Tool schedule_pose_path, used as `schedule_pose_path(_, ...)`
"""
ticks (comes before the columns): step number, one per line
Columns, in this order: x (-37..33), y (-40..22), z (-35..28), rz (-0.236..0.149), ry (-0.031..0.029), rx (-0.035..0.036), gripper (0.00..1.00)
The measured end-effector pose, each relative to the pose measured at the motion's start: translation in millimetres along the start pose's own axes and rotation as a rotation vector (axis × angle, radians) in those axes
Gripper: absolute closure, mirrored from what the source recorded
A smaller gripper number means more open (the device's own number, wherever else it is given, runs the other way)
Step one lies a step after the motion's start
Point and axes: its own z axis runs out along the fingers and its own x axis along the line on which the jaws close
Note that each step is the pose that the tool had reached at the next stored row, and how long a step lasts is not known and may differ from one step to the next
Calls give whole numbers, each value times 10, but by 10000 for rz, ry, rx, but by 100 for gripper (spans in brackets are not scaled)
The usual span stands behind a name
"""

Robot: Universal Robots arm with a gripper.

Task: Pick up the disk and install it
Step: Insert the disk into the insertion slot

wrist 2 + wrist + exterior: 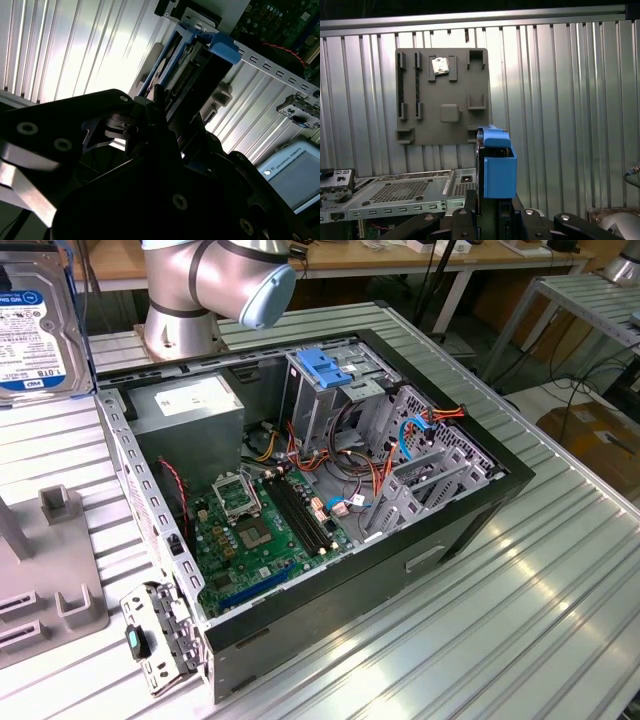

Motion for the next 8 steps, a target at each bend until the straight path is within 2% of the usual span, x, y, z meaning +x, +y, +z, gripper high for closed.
schedule_pose_path(5, -5, -64, 2, 0, -1, 0, 65)
schedule_pose_path(8, -10, -124, 3, 0, 0, 0, 65)
